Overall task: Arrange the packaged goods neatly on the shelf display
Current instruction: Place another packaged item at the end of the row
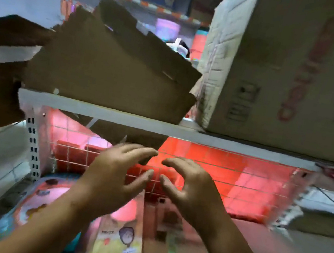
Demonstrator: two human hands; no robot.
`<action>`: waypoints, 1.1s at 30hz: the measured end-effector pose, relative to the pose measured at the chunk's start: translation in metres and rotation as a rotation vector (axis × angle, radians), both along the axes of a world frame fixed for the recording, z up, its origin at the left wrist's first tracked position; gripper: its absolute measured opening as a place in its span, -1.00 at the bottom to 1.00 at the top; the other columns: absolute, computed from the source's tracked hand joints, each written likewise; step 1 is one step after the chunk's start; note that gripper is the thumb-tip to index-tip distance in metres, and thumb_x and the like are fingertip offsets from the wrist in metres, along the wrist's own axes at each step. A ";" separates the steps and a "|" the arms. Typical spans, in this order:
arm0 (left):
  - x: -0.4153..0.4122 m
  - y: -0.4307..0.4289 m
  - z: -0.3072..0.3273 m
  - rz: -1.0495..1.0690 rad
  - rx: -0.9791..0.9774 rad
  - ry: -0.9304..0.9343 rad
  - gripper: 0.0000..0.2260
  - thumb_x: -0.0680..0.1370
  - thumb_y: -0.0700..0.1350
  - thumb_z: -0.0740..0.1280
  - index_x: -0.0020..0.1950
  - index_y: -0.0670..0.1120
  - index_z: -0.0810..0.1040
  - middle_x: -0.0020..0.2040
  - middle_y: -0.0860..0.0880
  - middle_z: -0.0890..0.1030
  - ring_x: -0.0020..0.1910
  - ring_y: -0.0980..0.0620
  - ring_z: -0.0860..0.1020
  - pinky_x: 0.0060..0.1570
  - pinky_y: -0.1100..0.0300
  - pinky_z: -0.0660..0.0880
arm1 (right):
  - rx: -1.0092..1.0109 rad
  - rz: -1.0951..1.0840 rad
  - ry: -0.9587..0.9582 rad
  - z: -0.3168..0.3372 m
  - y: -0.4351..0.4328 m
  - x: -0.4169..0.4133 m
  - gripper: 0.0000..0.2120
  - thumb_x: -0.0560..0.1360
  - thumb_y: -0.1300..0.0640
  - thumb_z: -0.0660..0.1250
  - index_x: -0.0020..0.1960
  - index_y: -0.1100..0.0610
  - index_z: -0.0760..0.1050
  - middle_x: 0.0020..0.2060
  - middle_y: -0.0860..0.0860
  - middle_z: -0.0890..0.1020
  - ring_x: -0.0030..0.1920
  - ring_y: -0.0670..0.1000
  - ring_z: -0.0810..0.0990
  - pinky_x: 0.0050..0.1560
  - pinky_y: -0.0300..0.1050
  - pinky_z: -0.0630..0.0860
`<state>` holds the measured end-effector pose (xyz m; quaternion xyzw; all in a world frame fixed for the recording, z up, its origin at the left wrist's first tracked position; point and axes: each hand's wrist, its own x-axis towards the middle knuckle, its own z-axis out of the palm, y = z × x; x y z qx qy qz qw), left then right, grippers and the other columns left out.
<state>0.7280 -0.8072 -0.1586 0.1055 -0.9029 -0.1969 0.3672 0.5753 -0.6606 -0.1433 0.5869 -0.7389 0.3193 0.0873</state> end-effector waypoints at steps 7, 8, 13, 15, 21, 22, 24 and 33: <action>-0.086 0.136 0.061 -0.226 -0.098 0.168 -0.61 0.53 0.15 0.30 0.34 0.14 0.54 0.20 0.16 0.63 0.16 0.12 0.58 0.16 0.29 0.43 | -0.110 -0.291 0.150 0.065 0.172 -0.043 -0.61 0.47 -0.16 0.29 0.20 -0.01 0.60 0.15 -0.12 0.65 0.19 -0.16 0.51 0.25 -0.52 0.22; -0.100 0.164 0.068 -0.262 -0.114 0.185 -0.62 0.52 0.14 0.30 0.33 0.14 0.54 0.19 0.18 0.63 0.15 0.15 0.57 0.15 0.37 0.40 | -0.124 -0.341 0.172 0.074 0.205 -0.049 -0.61 0.46 -0.15 0.29 0.19 -0.01 0.61 0.14 -0.12 0.66 0.18 -0.17 0.50 0.22 -0.57 0.17; -0.158 0.306 0.092 -0.439 -0.141 0.228 -0.72 0.53 0.12 0.30 0.20 0.12 0.60 0.07 0.22 0.62 0.05 0.18 0.58 0.08 0.24 0.48 | -0.178 -0.495 0.217 0.104 0.363 -0.069 -0.73 0.47 -0.11 0.28 0.11 -0.07 0.59 -0.03 -0.31 0.61 0.02 -0.26 0.53 0.09 -0.32 0.45; -0.179 0.361 0.100 -0.491 -0.176 0.230 -0.77 0.53 0.12 0.31 0.13 0.11 0.61 0.01 0.24 0.61 -0.02 0.20 0.57 -0.01 0.15 0.53 | -0.163 -0.560 0.233 0.112 0.424 -0.075 -0.83 0.49 -0.11 0.29 0.03 -0.09 0.54 -0.15 -0.32 0.55 -0.07 -0.27 0.52 -0.06 -0.27 0.47; -0.228 0.470 0.116 -0.590 -0.198 0.160 -0.79 0.54 0.08 0.38 0.17 0.18 0.60 0.05 0.31 0.60 0.01 0.29 0.57 -0.04 0.27 0.54 | -0.111 -0.744 0.249 0.119 0.563 -0.097 -0.81 0.47 -0.16 0.24 -0.08 -0.07 0.51 -0.22 -0.19 0.57 -0.16 -0.14 0.54 -0.16 -0.16 0.51; -0.235 0.479 0.118 -0.587 -0.198 0.137 -0.82 0.54 0.08 0.39 0.14 0.20 0.59 0.02 0.33 0.59 -0.02 0.30 0.56 -0.07 0.30 0.52 | -0.098 -0.768 0.246 0.120 0.578 -0.100 -0.83 0.47 -0.14 0.26 -0.15 -0.04 0.47 -0.27 -0.15 0.55 -0.20 -0.11 0.53 -0.19 -0.12 0.50; -0.252 0.497 0.126 -0.548 -0.221 0.104 -0.97 0.54 0.11 0.36 -0.07 0.22 0.53 -0.11 0.33 0.55 -0.12 0.28 0.53 -0.17 0.29 0.49 | -0.087 -0.811 0.240 0.124 0.608 -0.108 -0.75 0.48 -0.09 0.30 -0.27 0.01 0.35 -0.37 -0.07 0.47 -0.31 -0.06 0.45 -0.27 -0.08 0.44; -0.332 0.534 0.152 -0.448 -0.285 -0.023 -0.74 0.65 0.09 0.28 -0.23 0.09 0.44 -0.27 0.20 0.51 -0.24 0.26 0.53 -0.36 0.39 0.37 | -0.003 -0.874 0.226 0.124 0.677 -0.169 -0.65 0.59 -0.10 0.24 -0.24 0.07 0.23 -0.41 0.03 0.36 -0.37 0.01 0.34 -0.29 0.04 0.40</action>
